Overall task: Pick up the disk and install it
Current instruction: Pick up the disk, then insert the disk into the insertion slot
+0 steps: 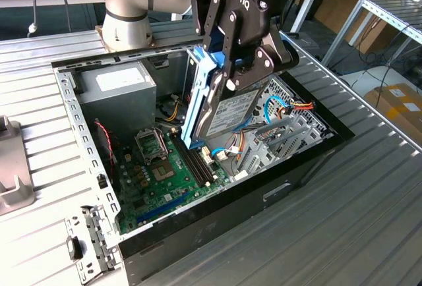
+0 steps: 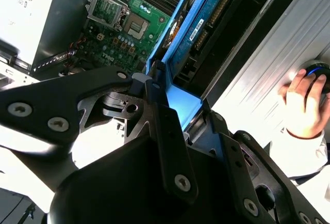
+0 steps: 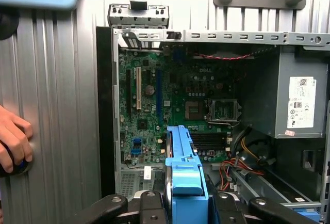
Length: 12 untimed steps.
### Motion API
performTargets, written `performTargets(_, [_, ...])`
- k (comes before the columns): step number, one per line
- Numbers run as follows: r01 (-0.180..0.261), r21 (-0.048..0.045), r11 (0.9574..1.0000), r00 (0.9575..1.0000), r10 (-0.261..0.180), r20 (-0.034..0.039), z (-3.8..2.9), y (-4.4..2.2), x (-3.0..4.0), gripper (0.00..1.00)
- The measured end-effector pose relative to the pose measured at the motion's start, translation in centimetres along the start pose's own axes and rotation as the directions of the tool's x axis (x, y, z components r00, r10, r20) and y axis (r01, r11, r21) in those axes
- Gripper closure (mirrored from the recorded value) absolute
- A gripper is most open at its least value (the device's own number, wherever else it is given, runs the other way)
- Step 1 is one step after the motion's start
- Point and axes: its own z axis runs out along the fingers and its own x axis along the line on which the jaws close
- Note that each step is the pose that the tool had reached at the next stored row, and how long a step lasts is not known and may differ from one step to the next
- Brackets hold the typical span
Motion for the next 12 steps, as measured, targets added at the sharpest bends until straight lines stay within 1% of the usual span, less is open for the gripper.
performTargets(12, [0.000, 0.0000, 1.0000, 1.0000, 0.000, 0.0000, 0.23, -0.09, 0.02, 0.63])
